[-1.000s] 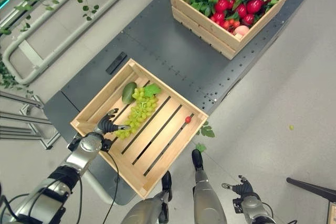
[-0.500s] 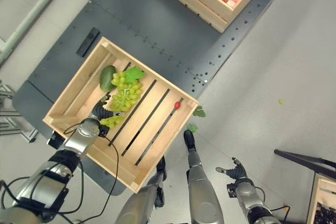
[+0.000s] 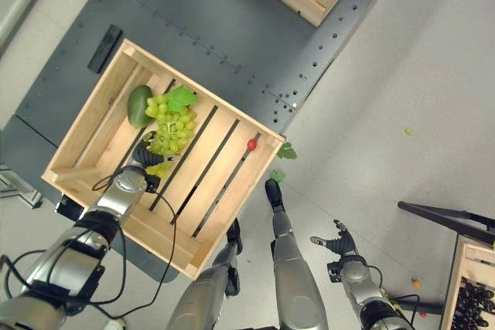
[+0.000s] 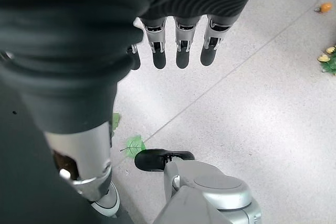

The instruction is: Pick up the fruits from the basket on one side to the basket on the other side

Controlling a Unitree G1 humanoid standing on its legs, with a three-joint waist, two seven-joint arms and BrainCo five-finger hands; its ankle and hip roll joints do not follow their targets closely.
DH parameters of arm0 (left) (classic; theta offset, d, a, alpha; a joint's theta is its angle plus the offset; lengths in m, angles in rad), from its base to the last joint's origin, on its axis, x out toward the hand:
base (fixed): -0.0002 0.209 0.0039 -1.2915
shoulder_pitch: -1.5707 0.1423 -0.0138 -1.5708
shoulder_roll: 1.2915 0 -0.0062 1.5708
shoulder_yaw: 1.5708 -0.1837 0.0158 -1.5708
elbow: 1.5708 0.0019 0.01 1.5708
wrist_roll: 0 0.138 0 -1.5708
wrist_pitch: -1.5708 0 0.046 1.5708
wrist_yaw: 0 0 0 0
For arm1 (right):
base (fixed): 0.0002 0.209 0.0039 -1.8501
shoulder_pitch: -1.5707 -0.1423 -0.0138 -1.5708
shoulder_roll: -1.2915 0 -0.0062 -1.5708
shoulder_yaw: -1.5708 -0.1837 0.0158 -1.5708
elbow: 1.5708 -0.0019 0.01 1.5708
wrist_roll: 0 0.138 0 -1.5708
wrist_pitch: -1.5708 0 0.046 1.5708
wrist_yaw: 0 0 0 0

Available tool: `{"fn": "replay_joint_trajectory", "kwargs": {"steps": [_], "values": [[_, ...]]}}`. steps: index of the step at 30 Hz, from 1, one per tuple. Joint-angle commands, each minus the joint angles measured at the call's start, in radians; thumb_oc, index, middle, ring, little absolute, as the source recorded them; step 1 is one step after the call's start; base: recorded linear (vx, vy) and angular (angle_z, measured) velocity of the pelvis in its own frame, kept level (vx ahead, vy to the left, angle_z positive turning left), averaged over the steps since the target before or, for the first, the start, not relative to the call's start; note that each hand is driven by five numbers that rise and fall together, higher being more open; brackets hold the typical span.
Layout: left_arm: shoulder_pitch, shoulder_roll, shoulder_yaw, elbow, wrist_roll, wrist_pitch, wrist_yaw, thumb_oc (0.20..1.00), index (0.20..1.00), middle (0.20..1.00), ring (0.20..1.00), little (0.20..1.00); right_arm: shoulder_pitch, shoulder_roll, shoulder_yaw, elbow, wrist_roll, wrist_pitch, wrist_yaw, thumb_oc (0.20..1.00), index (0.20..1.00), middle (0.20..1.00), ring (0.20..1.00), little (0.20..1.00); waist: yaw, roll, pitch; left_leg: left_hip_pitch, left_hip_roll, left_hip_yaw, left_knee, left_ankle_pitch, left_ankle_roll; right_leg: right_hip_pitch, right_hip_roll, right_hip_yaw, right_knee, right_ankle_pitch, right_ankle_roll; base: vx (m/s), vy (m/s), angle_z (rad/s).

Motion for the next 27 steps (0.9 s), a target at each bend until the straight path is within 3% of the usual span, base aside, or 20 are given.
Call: {"fn": "replay_joint_trajectory", "kwargs": {"steps": [1,11,20,27], "values": [[-0.075,0.017,-0.007,0.068,0.003,-0.002,0.015,1.000,1.000,1.000,1.000,1.000,0.032,0.001,0.023,-0.019,0.027,-0.033,-0.015,1.000,1.000,1.000,1.000,1.000,-0.002,-0.026,-0.009,-0.130,-0.005,-0.069,0.015,0.068,-0.025,0.016,0.006,-0.022,0.013,-0.118,0.102,0.00,0.000,0.00],[-0.113,0.010,0.000,0.130,0.012,0.008,0.044,1.000,1.000,1.000,1.000,1.000,0.036,0.011,0.033,-0.067,0.047,-0.050,-0.023,1.000,1.000,1.000,1.000,1.000,-0.006,-0.054,0.002,-0.163,-0.003,-0.066,0.019,0.076,-0.025,-0.015,0.010,-0.017,0.014,-0.107,0.103,0.00,-0.001,-0.01],[-0.118,-0.035,-0.052,0.213,0.205,0.067,0.097,1.000,1.000,1.000,1.000,1.000,0.061,0.010,0.044,-0.144,0.053,-0.076,-0.047,1.000,1.000,1.000,1.000,1.000,-0.017,-0.078,0.002,-0.199,-0.004,-0.061,0.027,0.077,-0.023,-0.057,0.018,-0.007,0.017,-0.101,0.103,0.00,0.000,0.00],[-0.097,-0.067,-0.054,0.217,0.232,0.077,0.110,1.000,1.000,1.000,1.000,1.000,0.076,0.005,0.052,-0.172,0.048,-0.081,-0.056,1.000,1.000,1.000,1.000,1.000,-0.022,-0.086,0.002,-0.220,-0.004,-0.055,0.035,0.076,-0.022,-0.074,0.020,-0.002,0.017,-0.098,0.102,0.00,-0.003,-0.04]]}}
